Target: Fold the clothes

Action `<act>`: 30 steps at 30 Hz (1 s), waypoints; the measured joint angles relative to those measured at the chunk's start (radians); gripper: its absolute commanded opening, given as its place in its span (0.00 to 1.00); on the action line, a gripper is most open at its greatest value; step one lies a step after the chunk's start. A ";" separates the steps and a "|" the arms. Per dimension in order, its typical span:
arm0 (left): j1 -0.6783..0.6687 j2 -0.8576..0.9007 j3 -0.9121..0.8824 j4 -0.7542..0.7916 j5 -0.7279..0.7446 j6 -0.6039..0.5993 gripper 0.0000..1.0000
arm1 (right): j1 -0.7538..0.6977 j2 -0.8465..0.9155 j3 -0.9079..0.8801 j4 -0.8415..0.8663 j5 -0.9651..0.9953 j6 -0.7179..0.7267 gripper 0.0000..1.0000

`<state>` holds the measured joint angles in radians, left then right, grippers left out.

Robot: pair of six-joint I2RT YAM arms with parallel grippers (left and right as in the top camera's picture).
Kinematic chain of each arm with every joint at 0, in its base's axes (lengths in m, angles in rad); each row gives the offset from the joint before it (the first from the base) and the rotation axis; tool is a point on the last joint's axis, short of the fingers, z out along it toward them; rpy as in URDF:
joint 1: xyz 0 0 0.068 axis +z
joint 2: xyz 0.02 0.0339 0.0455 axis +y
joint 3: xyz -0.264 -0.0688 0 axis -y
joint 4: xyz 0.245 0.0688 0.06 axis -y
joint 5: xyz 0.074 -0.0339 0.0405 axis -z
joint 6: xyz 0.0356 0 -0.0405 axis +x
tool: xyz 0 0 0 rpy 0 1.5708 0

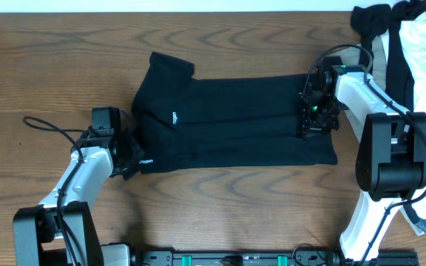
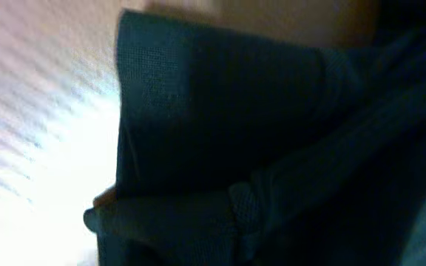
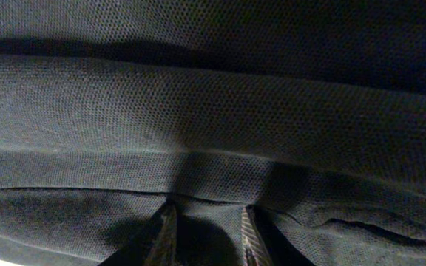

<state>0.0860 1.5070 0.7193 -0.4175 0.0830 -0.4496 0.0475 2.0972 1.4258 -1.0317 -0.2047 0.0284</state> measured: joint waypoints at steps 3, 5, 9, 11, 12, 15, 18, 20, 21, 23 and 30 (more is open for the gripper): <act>0.020 0.000 -0.001 0.056 -0.048 0.032 0.19 | 0.000 0.000 0.000 -0.001 0.000 0.000 0.30; 0.041 0.000 -0.002 0.093 -0.090 0.047 0.19 | 0.000 0.000 0.001 -0.002 0.000 -0.001 0.30; 0.082 0.000 -0.003 0.167 -0.153 0.105 0.38 | 0.000 0.002 0.002 -0.004 0.000 -0.004 0.30; 0.102 0.000 -0.003 0.188 -0.175 0.132 0.51 | 0.000 0.002 0.003 -0.005 0.000 -0.005 0.30; 0.113 0.000 -0.003 0.193 -0.182 0.143 0.56 | 0.000 0.002 0.004 -0.006 0.000 -0.006 0.30; 0.137 0.000 -0.003 0.207 -0.196 0.161 0.66 | 0.000 0.002 0.004 -0.007 0.000 -0.008 0.30; 0.150 0.000 -0.003 0.209 -0.202 0.170 0.68 | 0.000 0.003 0.005 -0.008 0.000 -0.010 0.31; 0.154 0.000 -0.003 0.206 -0.203 0.176 0.71 | 0.000 0.003 0.005 -0.008 0.000 -0.011 0.30; 0.156 0.000 -0.003 0.200 -0.203 0.183 0.71 | 0.000 0.003 0.005 -0.009 0.000 -0.011 0.31; 0.156 0.000 -0.003 0.173 -0.204 0.189 0.71 | 0.000 0.004 0.006 -0.011 0.000 -0.011 0.31; 0.157 -0.015 -0.003 0.076 -0.205 0.192 0.73 | -0.009 0.005 0.006 -0.019 -0.007 -0.012 0.31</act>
<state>0.2428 1.4921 0.7166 -0.3420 -0.1223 -0.2573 0.0383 2.1017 1.4322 -1.0504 -0.2119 0.0162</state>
